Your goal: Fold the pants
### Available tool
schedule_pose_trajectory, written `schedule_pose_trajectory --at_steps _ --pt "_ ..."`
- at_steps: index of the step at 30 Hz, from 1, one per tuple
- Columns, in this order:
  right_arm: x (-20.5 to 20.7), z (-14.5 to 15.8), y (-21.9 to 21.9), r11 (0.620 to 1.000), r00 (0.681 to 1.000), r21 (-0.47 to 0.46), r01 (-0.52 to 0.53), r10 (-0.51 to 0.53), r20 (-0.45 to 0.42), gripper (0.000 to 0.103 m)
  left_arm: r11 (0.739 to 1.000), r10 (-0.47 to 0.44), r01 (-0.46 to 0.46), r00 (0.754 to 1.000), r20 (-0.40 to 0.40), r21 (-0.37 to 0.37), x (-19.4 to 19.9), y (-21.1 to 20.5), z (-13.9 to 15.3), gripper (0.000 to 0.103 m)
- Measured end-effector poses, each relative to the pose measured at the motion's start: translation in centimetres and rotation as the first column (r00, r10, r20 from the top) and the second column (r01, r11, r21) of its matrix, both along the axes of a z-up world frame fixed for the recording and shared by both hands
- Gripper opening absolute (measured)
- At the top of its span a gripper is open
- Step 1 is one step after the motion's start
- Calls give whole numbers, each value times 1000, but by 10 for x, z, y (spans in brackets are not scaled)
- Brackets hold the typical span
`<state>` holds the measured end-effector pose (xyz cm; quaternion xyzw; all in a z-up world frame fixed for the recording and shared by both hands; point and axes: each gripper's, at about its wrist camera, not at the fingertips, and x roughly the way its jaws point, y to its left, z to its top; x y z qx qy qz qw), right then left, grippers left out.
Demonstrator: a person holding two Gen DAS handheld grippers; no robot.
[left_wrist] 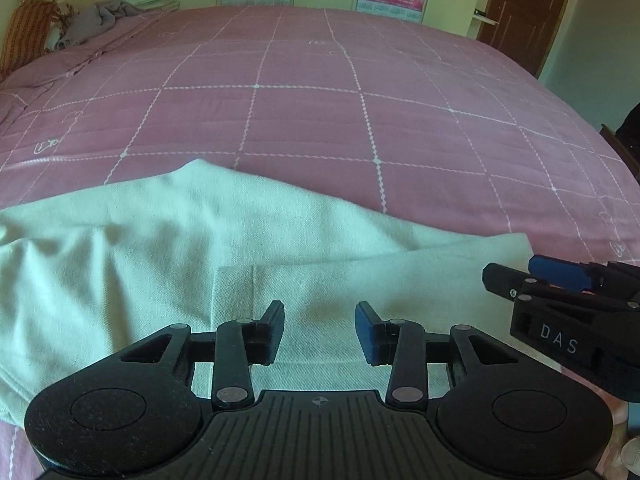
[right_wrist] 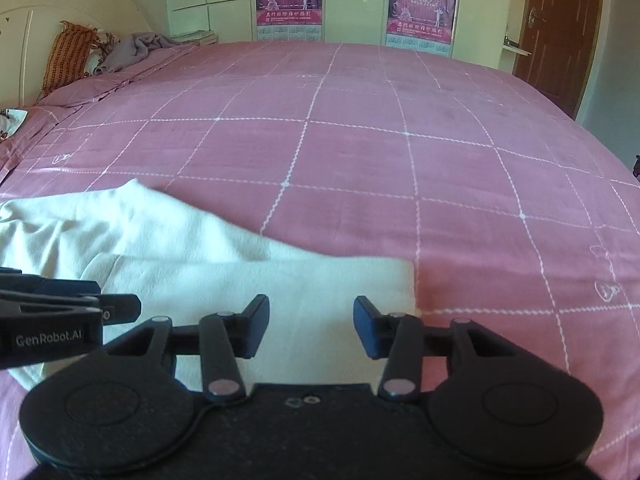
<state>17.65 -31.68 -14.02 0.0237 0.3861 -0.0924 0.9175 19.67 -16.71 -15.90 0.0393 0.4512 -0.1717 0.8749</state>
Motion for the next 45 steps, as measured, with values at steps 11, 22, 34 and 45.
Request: schedule_pose_trajectory --at_steps 11,22,34,45 --pt "35 -55 -21 998 996 -22 62 -64 -62 44 1000 -28 28 1000 12 5 7 -1 -40 40" --pt "30 -38 -10 999 989 -23 46 -49 -142 46 997 -43 45 998 -34 60 -8 0 -31 43" --pt "-59 -41 39 996 995 -84 -18 10 -97 46 995 -67 62 996 54 78 -79 42 -9 46" --pt "-55 -16 72 1000 999 11 -14 14 -29 49 997 78 -79 994 73 13 -83 110 15 59"
